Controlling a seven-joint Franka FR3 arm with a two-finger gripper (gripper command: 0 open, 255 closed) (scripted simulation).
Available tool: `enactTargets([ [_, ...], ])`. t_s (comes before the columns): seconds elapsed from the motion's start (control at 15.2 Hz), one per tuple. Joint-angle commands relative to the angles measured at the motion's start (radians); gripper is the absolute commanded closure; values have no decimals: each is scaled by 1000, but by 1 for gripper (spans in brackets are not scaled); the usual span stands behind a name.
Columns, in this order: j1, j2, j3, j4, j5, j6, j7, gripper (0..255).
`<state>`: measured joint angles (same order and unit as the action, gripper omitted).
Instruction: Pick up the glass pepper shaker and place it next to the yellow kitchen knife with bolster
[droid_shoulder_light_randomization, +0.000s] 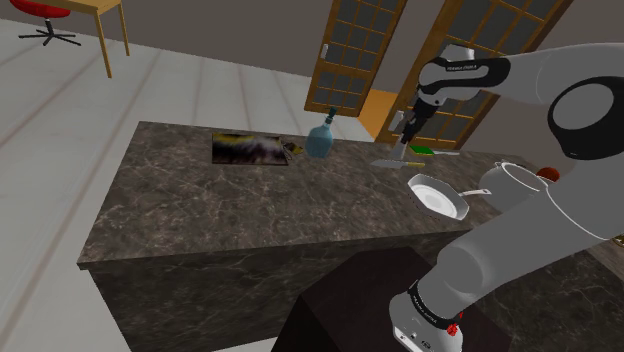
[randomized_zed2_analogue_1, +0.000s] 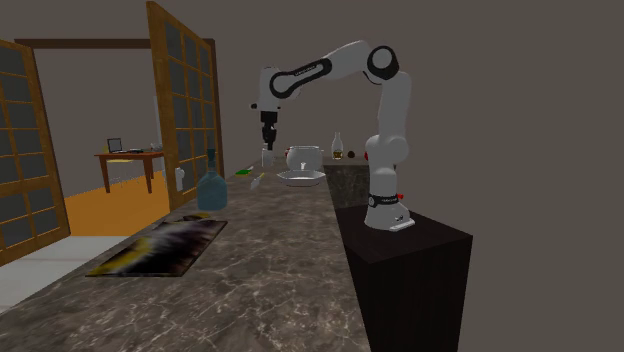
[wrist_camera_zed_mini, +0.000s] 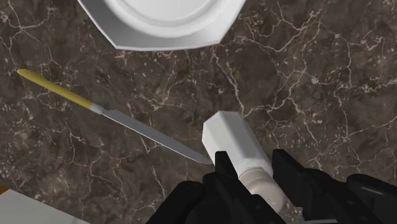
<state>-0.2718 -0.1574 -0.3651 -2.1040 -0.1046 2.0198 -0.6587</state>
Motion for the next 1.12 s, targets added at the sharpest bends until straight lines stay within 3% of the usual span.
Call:
enactTargets([
  [0.0,0,8,-2,-21,2,29,0,255],
  [1.06,-3,94,-16,-156,26,247,-15,255],
])
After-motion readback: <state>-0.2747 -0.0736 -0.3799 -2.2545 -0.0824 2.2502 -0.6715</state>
